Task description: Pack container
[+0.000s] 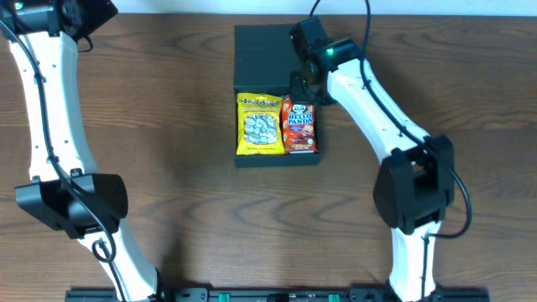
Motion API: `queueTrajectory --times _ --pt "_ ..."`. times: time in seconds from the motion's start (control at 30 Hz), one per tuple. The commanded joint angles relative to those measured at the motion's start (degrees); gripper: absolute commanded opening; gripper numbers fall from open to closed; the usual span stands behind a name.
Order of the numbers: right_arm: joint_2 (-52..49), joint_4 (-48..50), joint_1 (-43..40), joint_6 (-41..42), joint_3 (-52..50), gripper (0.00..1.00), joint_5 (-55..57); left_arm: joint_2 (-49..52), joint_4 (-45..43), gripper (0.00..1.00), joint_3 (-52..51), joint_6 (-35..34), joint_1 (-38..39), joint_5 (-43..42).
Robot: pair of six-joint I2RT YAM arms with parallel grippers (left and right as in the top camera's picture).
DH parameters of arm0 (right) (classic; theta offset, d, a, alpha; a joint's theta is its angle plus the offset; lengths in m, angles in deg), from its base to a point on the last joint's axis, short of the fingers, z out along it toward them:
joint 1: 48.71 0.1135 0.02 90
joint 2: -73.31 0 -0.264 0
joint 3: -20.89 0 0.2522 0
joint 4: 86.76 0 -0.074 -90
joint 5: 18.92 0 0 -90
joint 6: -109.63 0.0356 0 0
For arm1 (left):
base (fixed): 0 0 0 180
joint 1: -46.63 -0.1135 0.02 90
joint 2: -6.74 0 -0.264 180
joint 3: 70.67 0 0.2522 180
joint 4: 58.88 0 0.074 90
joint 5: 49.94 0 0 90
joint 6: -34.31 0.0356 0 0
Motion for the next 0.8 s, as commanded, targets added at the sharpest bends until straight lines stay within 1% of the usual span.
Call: queueTrajectory --times 0.0,0.3,0.37,0.5,0.57,0.6,0.67,0.7,0.73,0.77 --pt "-0.57 0.48 -2.73 1.46 -0.61 0.01 1.20 0.81 0.22 0.96 0.02 0.79 -0.04 -0.02" --pt "2.78 0.92 -5.70 0.68 0.28 0.01 0.48 0.81 0.26 0.95 0.02 0.76 -0.02 -0.04" --pt "4.17 1.90 -6.08 -1.22 0.28 0.01 0.70 0.81 0.26 0.95 0.02 0.74 -0.02 -0.04" --pt "4.24 4.81 -7.26 -1.55 0.26 0.01 0.44 0.83 0.26 0.96 0.00 0.13 0.20 -0.13" --pt "3.65 7.30 -8.44 -0.26 0.26 0.04 -0.72 1.25 0.26 0.97 -0.04 -0.81 0.68 -0.24" --pt "3.43 8.39 -8.90 1.51 0.26 0.04 -0.63 1.55 0.35 0.96 -0.04 -1.29 0.98 -0.52" --pt "3.19 10.64 -9.94 2.34 0.26 0.06 -0.68 2.67 0.48 0.96 -0.04 -1.44 1.84 -2.73" --pt "3.19 11.10 -10.51 2.32 0.26 0.04 -0.48 3.39 0.72 0.97 -0.04 -1.66 2.29 -4.26" --pt "3.19 11.32 -10.97 2.34 0.26 0.01 -0.11 4.07 0.98 1.00 -0.04 -1.95 2.89 -5.57" --pt "3.19 11.41 -11.39 2.34 0.26 0.01 0.00 5.01 1.29 0.95 -0.04 -2.45 3.54 -6.56"
